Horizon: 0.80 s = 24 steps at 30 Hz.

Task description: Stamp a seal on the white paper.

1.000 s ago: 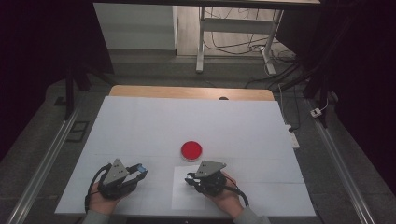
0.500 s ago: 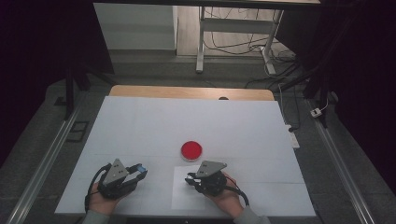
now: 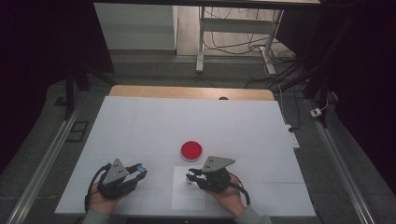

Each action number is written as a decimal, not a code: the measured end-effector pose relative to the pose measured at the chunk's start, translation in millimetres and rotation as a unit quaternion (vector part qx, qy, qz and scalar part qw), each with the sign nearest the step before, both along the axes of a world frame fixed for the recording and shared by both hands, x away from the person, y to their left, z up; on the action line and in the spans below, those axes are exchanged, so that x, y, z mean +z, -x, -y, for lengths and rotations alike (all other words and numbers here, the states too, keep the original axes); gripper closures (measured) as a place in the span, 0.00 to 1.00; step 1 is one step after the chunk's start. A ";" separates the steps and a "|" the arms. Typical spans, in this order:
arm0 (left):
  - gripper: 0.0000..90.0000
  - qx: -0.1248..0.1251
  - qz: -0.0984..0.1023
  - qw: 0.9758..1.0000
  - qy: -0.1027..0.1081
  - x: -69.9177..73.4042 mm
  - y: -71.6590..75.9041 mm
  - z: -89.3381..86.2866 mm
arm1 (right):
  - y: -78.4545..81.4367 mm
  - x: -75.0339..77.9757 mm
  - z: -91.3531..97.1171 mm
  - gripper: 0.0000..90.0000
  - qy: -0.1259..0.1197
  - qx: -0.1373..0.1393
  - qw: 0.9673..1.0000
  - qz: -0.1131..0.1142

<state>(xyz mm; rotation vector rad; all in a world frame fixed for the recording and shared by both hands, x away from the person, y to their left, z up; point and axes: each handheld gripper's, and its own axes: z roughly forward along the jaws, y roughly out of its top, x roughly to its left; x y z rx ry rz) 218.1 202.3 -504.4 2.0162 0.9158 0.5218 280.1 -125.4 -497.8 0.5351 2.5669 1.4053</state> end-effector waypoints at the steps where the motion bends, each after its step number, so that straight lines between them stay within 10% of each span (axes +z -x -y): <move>1: 0.73 0.000 0.000 1.000 0.000 0.1 0.1 0.0 | 0.4 2.1 1.1 0.84 -0.006 -0.001 1.000 0.001; 24: 0.73 -0.001 0.000 1.000 0.000 0.0 -0.1 0.1 | -2.7 13.4 19.4 0.84 -0.043 -0.039 0.998 0.000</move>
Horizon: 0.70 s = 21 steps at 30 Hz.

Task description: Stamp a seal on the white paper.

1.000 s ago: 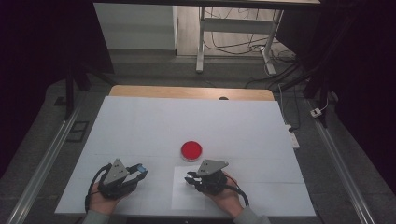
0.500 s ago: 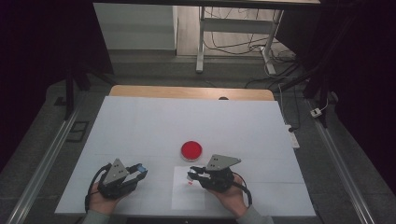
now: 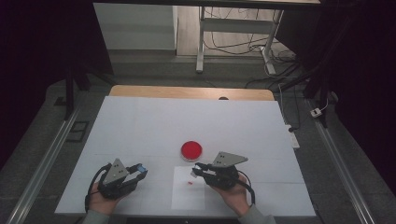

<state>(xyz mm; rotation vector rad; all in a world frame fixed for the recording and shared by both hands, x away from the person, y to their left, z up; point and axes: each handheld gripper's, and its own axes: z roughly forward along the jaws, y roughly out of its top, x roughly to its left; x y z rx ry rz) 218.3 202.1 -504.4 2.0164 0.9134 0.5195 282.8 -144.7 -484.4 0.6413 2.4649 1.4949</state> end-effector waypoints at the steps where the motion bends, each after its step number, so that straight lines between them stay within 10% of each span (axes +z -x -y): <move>1: 0.73 0.000 0.000 1.000 0.000 0.0 0.1 0.0 | -0.5 0.4 1.1 0.84 -0.003 -0.004 1.000 0.000; 21: 0.73 0.000 0.000 1.000 -0.001 -0.2 -0.1 0.1 | -9.1 15.1 28.7 0.84 -0.053 -0.065 0.996 -0.004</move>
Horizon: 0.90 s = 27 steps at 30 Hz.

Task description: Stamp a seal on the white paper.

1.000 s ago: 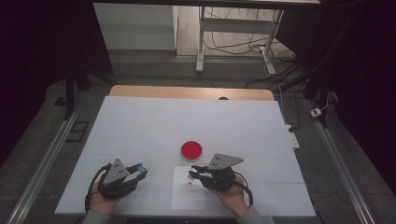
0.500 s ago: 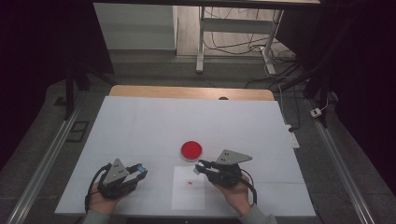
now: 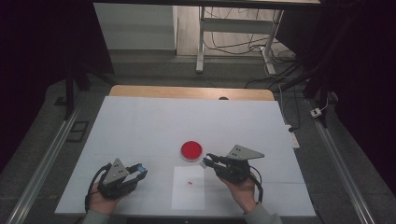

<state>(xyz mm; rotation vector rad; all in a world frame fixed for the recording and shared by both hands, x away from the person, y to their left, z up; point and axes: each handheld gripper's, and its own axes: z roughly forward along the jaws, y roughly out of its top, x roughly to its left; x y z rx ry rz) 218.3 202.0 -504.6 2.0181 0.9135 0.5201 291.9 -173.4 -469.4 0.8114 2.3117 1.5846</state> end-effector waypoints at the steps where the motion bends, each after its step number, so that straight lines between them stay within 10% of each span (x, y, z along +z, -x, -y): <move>1: 0.73 0.000 0.000 1.000 0.000 0.1 0.1 0.1 | -0.1 0.5 1.2 0.84 -0.003 -0.002 1.000 0.000; 27: 0.73 -0.002 0.003 1.000 -0.001 0.9 0.1 3.4 | 0.8 2.6 3.2 0.84 -0.013 0.006 1.000 0.005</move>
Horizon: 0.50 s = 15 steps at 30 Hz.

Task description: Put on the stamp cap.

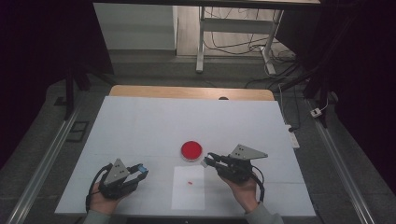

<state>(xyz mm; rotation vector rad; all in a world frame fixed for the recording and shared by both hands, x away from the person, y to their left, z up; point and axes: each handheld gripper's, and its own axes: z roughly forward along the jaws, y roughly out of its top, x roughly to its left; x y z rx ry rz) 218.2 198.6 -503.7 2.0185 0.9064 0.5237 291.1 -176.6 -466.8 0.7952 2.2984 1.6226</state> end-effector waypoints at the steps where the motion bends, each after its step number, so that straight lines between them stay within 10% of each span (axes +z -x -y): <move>1: 0.73 -0.001 0.000 1.000 0.000 0.1 -0.3 0.4 | 0.2 0.1 -0.2 0.84 -0.002 0.000 1.000 0.001; 15: 0.73 -0.018 0.002 1.000 -0.003 1.7 -1.8 14.4 | 1.5 1.4 -0.9 0.84 -0.004 -0.001 1.000 0.006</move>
